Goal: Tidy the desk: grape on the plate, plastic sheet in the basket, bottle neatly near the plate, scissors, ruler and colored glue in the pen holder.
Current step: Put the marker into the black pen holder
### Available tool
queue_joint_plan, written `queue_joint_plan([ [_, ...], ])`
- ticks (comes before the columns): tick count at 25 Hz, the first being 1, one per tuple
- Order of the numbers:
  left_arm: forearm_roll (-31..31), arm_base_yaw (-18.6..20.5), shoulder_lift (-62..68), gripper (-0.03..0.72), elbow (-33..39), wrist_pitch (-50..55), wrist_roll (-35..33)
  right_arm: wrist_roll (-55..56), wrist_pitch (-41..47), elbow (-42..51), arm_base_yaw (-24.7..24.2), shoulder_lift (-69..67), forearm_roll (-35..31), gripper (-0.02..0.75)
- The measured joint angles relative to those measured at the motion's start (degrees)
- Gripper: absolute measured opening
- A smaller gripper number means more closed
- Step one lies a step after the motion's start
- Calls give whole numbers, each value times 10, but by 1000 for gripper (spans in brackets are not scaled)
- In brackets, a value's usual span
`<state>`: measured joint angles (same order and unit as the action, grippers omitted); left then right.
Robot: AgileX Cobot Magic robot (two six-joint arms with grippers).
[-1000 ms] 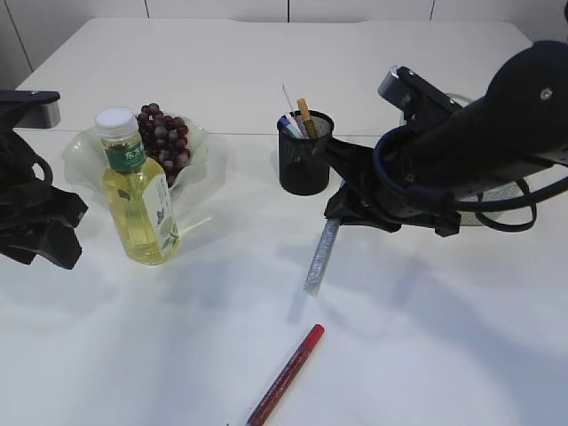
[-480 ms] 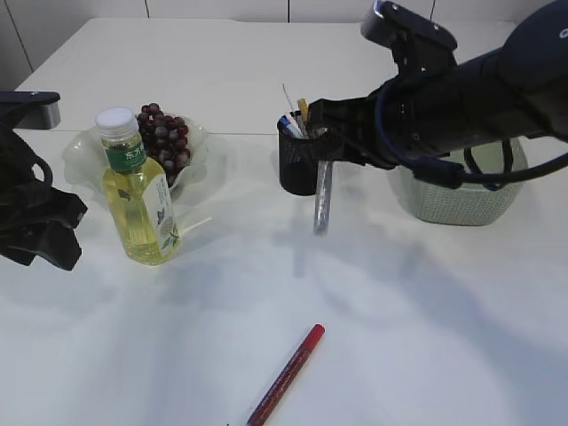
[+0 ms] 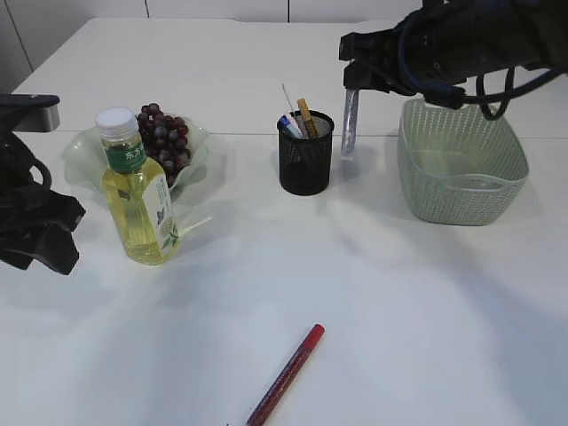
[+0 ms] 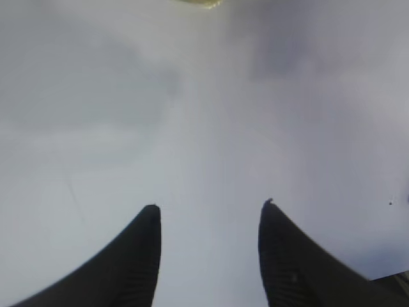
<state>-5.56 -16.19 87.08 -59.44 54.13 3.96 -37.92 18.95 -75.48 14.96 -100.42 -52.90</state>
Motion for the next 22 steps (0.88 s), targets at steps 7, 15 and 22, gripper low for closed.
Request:
queue_joint_plan([
  [7, -1, 0, 0, 363, 0, 5, 0, -199, 15, -110, -6, -87, -115, 103],
  [15, -1, 0, 0, 363, 0, 5, 0, -454, 14, -191, -6, -172, -280, 102],
  [22, 7, 0, 0, 362, 0, 6, 0, -700, -11, -210, -6, -216, -468, 102],
])
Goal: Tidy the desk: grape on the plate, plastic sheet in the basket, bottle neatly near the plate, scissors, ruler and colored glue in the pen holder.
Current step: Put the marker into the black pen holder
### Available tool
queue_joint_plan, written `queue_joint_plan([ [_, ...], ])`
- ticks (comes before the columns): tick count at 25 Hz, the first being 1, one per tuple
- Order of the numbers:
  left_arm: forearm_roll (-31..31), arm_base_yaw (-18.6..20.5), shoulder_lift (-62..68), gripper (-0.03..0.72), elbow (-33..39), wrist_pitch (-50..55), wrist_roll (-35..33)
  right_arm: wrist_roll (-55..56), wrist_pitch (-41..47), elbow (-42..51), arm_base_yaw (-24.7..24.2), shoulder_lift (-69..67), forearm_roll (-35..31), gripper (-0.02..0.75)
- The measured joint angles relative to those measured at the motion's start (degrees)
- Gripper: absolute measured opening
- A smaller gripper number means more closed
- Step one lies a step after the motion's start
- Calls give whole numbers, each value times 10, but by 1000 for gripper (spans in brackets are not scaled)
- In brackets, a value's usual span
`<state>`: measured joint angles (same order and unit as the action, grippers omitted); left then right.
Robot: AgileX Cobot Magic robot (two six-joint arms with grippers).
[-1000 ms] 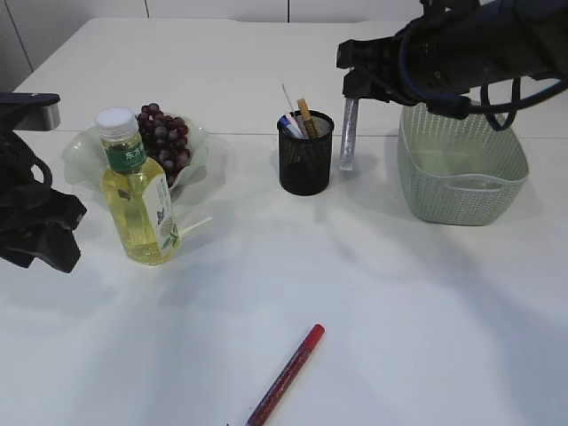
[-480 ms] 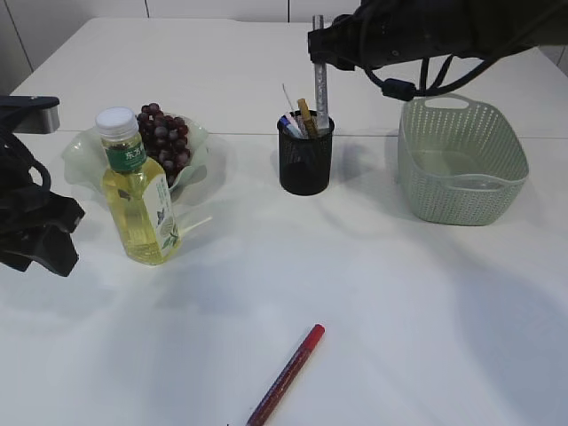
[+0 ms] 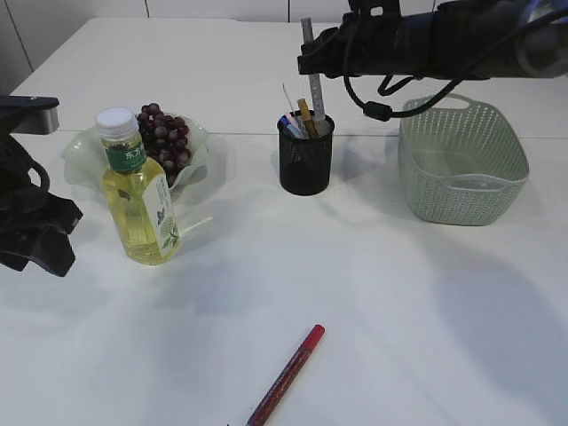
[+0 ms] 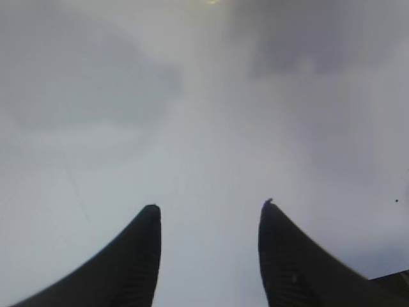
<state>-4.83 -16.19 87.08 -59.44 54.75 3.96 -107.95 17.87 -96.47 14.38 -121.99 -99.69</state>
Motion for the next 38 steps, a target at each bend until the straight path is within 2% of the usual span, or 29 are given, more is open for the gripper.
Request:
queue_joint_plan([
  [5, 5, 0, 0, 362, 0, 1, 0, -79, -4, 0, 0, -13, -32, 102],
  [14, 6, 0, 0, 362, 0, 0, 0, -90, 9, -9, 0, -47, -35, 120],
  [16, 6, 0, 0, 362, 0, 0, 0, -90, 10, -10, 0, -47, -35, 162],
  [20, 6, 0, 0, 362, 0, 0, 0, -91, 10, -11, 0, -47, -35, 351],
  [23, 6, 0, 0, 362, 0, 0, 0, -88, 10, -11, 0, -47, -35, 420],
  [26, 6, 0, 0, 362, 0, 0, 0, -33, 8, -11, -1, -45, -35, 436],
  [30, 6, 0, 0, 362, 0, 6, 0, 76, -37, -11, -1, -14, -30, 434],
  [34, 6, 0, 0, 362, 0, 9, 0, 180, -51, -5, -2, 42, 27, 383],
  [38, 6, 0, 0, 362, 0, 10, 0, 308, -24, 28, -2, 93, 93, 371],
])
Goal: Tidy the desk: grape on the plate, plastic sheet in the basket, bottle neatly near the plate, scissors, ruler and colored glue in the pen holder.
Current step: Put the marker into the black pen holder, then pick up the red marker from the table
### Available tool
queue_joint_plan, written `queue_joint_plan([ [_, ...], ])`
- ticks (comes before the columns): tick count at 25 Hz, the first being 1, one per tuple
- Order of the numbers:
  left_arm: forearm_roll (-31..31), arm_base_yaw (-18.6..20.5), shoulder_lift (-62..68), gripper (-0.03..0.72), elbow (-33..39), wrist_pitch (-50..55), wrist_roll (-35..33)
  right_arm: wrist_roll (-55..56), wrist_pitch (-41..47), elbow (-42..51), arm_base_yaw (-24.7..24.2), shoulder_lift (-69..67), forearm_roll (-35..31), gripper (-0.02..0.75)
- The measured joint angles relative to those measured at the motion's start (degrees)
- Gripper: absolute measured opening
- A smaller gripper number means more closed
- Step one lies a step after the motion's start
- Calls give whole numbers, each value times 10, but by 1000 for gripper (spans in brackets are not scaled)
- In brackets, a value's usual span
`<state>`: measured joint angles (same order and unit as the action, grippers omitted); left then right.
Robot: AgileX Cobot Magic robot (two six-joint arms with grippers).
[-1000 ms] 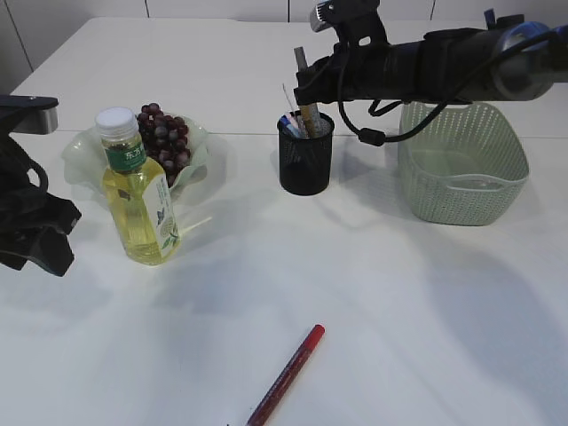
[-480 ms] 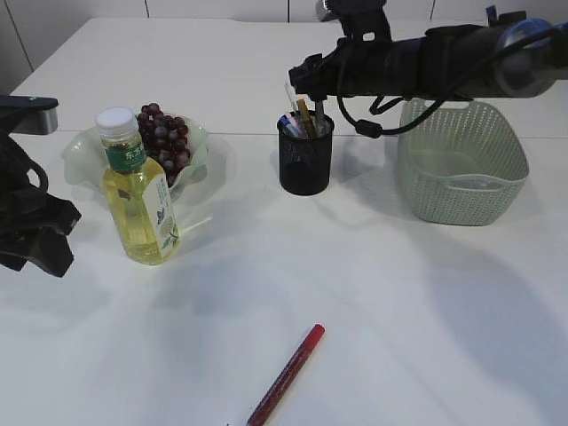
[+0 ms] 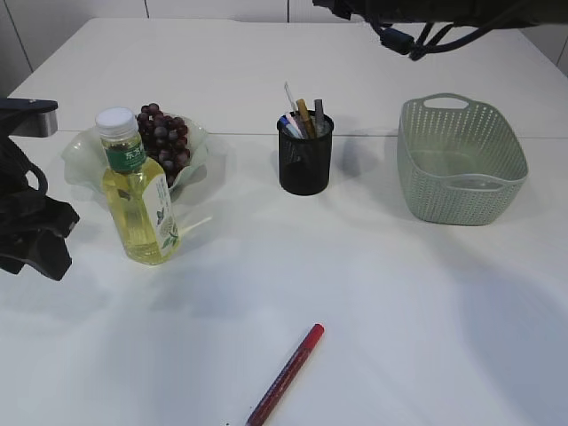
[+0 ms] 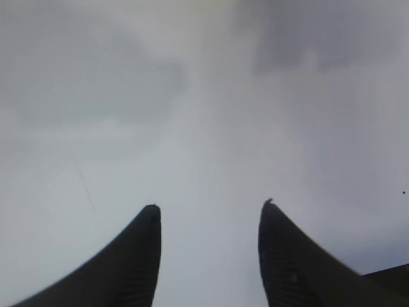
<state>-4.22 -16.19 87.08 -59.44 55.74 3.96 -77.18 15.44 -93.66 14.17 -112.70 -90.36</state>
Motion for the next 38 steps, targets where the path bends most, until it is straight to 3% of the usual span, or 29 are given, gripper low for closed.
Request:
queue_joint_plan([
  [7, 0, 0, 0, 361, 0, 0, 0, 256, 65, 95, 17, 82, 181, 368],
  [11, 0, 0, 0, 361, 0, 0, 0, 383, 91, 136, 59, 132, 301, 366],
  [19, 0, 0, 0, 361, 0, -2, 0, 757, 169, 167, 189, 158, 631, 366],
  [26, -13, 0, 0, 361, 0, -16, 0, 1103, 290, 167, 254, 144, 904, 365],
  [30, -14, 0, 0, 361, 0, -21, 0, 1255, 337, 167, 280, 119, 955, 365],
  [38, -15, 0, 0, 361, 0, -23, 0, 1455, 376, 167, 297, 60, 956, 365],
])
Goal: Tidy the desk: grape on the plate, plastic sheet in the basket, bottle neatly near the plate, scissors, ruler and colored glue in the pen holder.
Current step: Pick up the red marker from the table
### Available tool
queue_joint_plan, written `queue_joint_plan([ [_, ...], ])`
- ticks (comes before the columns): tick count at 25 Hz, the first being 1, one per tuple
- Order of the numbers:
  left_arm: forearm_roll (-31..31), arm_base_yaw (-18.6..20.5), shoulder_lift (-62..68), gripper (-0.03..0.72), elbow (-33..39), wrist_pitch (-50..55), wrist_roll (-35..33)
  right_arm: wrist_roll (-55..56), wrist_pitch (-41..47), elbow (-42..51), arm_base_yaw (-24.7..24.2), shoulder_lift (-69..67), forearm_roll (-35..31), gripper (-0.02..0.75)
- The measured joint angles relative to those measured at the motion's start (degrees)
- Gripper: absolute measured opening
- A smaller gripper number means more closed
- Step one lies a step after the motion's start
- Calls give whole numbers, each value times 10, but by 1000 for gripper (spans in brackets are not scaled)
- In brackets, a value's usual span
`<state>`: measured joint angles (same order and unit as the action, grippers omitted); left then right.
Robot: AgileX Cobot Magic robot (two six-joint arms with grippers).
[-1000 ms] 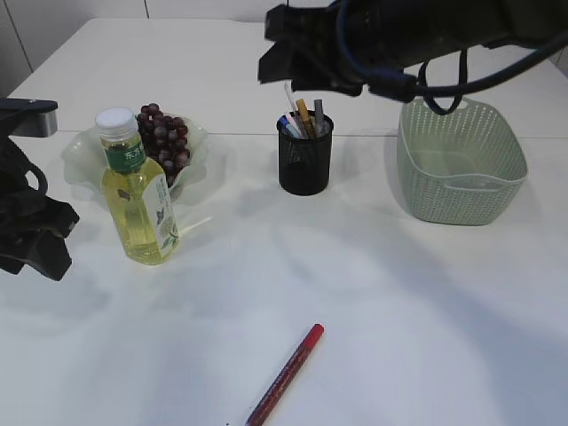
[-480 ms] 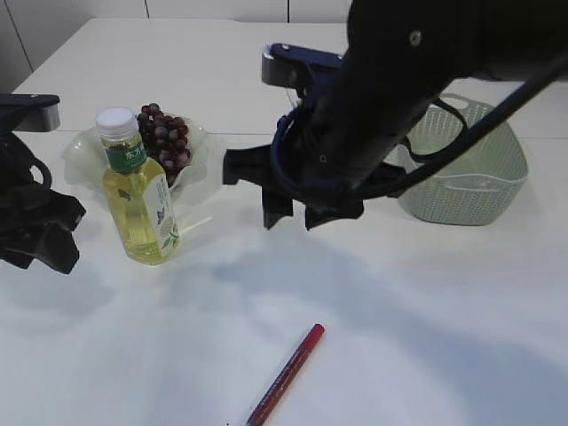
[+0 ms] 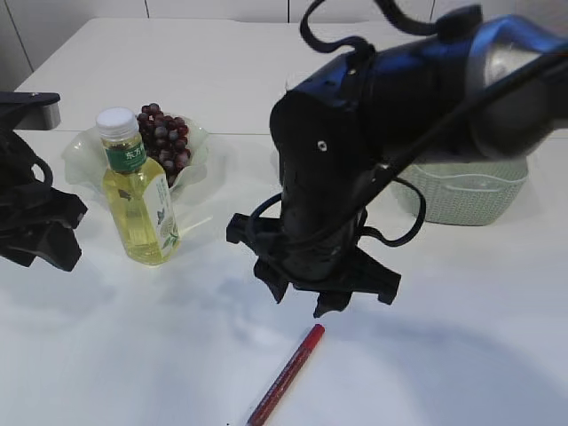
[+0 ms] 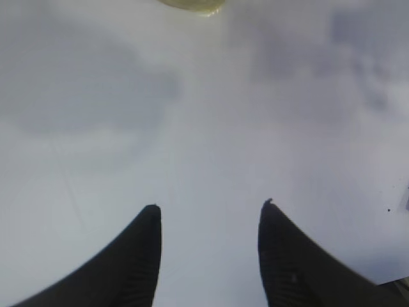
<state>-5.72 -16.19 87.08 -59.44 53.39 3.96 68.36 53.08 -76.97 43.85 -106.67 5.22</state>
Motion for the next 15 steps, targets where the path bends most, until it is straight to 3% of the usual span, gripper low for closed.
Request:
queue_joint_plan([
  [9, -2, 0, 0, 353, 0, -1, 0, 54, 4, 0, 0, -80, -74, 365],
  [15, -2, 0, 0, 347, 0, -2, 0, 54, -3, 0, 0, -99, -77, 365],
])
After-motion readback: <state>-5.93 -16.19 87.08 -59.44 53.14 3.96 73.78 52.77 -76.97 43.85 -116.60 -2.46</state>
